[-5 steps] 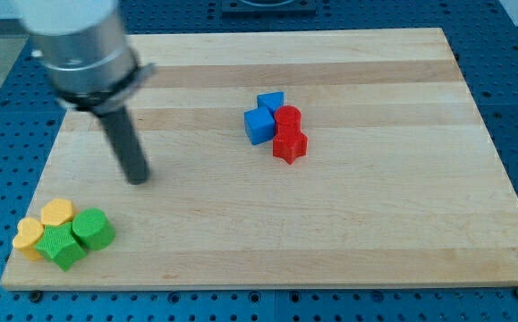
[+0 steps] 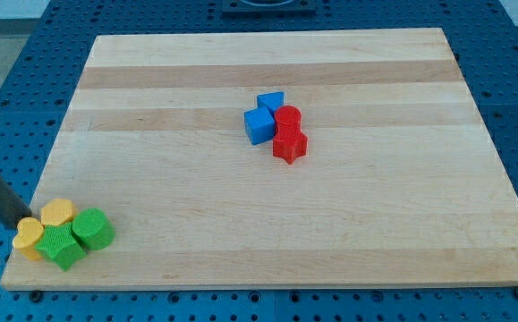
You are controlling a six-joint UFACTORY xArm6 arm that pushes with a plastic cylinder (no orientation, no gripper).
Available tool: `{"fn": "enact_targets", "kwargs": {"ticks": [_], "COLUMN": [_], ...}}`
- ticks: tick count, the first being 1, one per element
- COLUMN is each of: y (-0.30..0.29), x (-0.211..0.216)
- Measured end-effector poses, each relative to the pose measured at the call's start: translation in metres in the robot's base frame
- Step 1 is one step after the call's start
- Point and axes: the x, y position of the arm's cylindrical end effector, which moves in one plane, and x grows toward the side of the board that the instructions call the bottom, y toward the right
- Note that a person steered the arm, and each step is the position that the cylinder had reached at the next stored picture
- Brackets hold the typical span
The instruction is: Move the green star towards the center left side of the board
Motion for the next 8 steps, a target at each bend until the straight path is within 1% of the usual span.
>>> {"fn": "enact_targets", "kwargs": {"ticks": [1,2,3,5,7,8], "y": [0.001,0.000,0.007,0.047,0.049,0.064], "x": [0.018,0.053,0.064,0.063,0.048,0.047]}}
